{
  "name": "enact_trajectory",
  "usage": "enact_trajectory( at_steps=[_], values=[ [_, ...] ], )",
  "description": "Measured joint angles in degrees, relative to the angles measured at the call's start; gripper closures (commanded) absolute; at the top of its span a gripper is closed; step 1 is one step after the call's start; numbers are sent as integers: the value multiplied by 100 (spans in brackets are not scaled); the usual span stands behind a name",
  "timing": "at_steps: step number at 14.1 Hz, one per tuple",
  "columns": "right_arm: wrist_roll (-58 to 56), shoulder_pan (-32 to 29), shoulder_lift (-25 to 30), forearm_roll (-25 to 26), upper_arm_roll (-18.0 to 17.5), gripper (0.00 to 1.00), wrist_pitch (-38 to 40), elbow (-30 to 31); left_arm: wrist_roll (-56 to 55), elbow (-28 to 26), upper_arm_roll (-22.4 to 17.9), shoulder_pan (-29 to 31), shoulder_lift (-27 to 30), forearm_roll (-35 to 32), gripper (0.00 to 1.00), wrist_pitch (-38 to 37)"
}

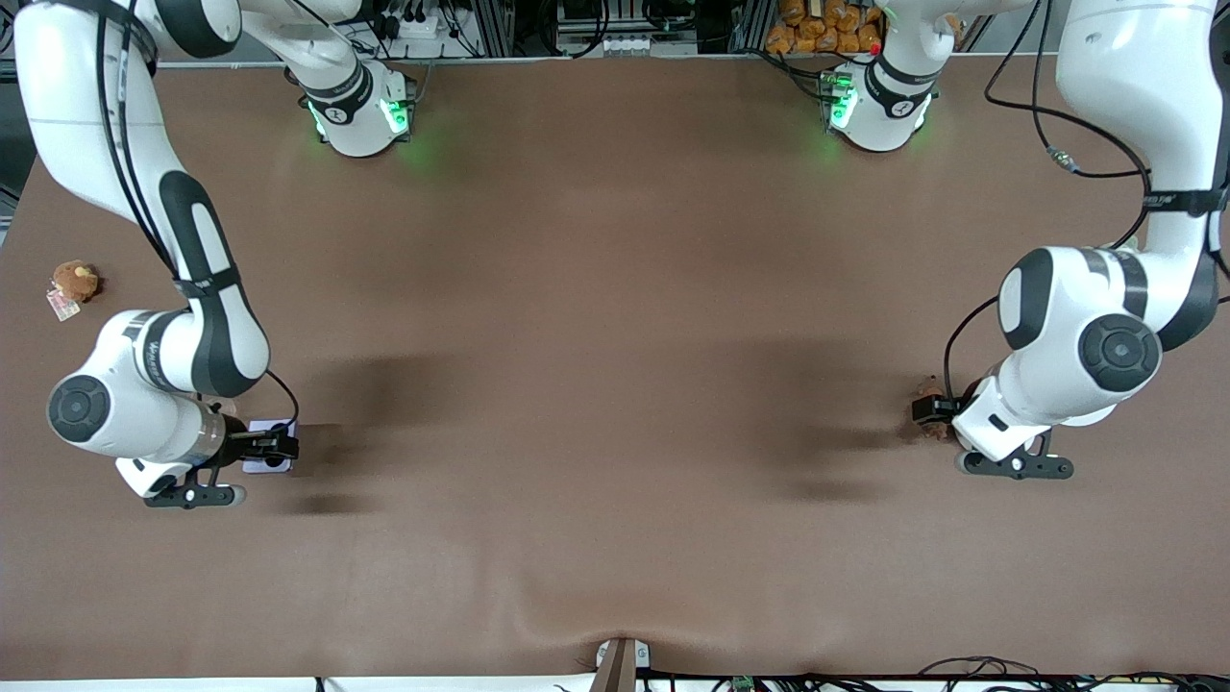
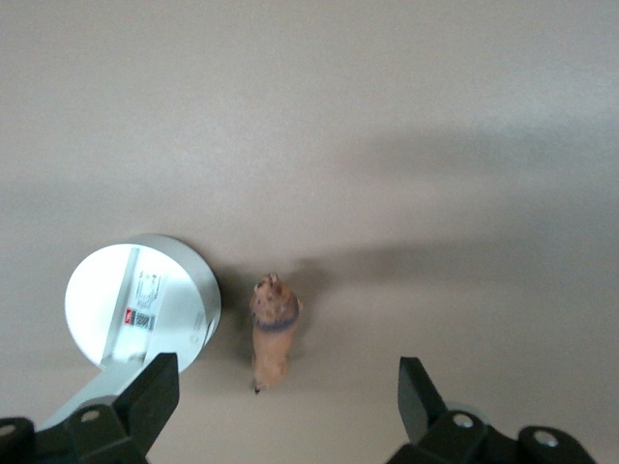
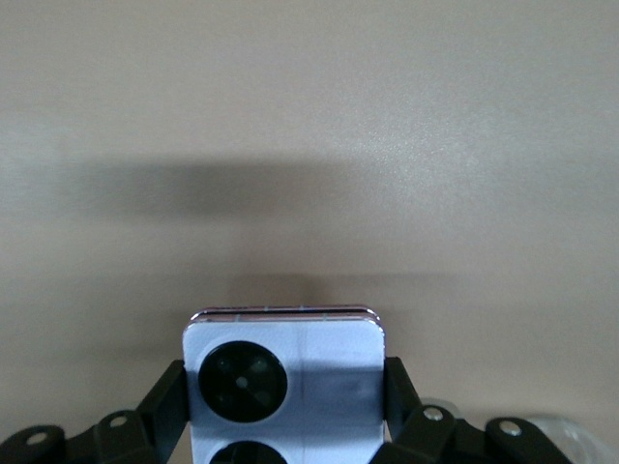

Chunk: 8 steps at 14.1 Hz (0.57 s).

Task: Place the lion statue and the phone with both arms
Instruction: 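Set the phone by the glass cup while the left gripper releases the lion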

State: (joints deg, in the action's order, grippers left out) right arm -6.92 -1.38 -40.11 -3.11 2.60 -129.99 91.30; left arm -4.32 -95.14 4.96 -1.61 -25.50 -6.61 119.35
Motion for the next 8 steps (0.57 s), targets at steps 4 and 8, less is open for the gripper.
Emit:
enact_trajectory(
  at_steps=[4, 8],
  values=[
    [-132, -126, -256, 12, 2, 67, -72, 0, 2, 289, 76, 4, 545, 1, 0, -853],
    [-151, -315, -341, 12, -1, 65, -52, 6, 14, 914, 81, 20, 937, 1, 0, -1687]
  ],
)
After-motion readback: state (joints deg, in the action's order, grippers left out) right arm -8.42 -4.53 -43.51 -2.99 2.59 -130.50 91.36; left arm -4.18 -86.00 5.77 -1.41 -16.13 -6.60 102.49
